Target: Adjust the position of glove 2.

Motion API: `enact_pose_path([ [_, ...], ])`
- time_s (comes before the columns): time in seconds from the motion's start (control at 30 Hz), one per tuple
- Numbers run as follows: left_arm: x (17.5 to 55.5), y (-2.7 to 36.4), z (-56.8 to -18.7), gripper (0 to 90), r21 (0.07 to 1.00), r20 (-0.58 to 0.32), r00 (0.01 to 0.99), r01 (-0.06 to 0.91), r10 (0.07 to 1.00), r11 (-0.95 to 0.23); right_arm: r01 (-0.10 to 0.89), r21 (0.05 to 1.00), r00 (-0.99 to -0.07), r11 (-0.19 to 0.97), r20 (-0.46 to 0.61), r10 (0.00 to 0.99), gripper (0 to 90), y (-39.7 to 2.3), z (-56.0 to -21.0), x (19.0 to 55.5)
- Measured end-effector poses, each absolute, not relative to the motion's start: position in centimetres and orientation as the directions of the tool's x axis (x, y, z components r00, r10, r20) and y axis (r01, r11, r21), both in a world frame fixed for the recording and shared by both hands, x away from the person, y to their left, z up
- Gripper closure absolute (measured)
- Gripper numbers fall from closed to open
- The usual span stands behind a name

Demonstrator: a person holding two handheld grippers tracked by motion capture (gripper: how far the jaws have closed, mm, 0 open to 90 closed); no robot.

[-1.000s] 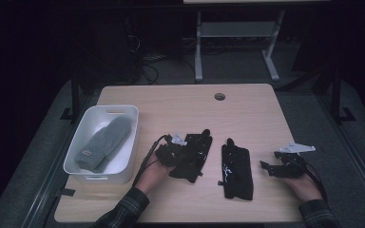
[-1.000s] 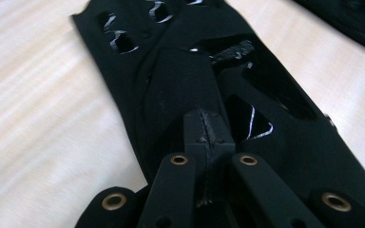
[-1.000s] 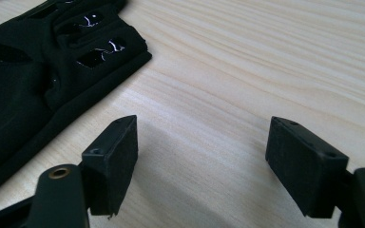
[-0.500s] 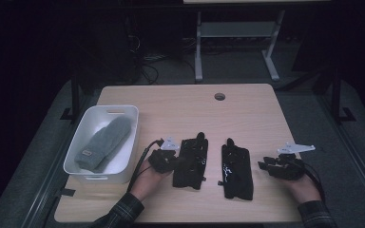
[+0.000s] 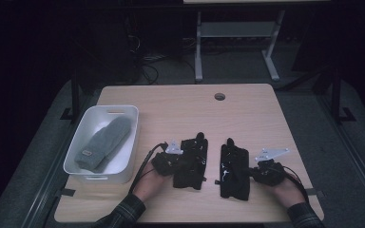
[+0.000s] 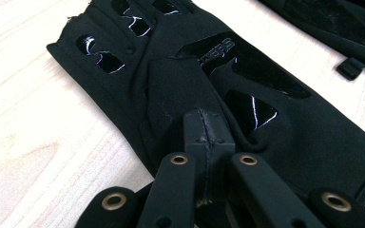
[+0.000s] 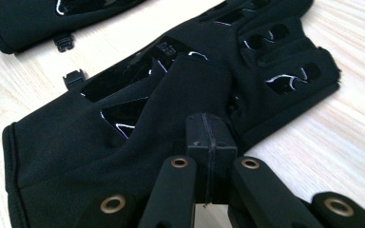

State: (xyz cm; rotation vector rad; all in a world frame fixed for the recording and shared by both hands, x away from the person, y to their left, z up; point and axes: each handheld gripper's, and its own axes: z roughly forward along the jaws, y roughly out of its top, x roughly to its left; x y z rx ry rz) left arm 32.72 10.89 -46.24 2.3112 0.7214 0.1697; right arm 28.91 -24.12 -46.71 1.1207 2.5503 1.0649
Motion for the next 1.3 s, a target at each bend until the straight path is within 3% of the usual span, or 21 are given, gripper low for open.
enact_pose_path([
  [0.63, 32.9, 10.7, -45.9, 89.6, 0.63, -0.096, 0.897, 0.39, 0.431, -0.671, 0.547, 0.668, -0.746, 0.505, 0.114, 0.656, 89.7, -21.4, -46.6, 30.6],
  [1.3, 33.6, 9.3, -45.8, 89.6, 0.628, -0.083, 0.915, 0.356, 0.395, -0.692, 0.53, 0.661, -0.772, 0.531, 0.118, 0.624, 89.7, -20.4, -46.4, 30.2],
])
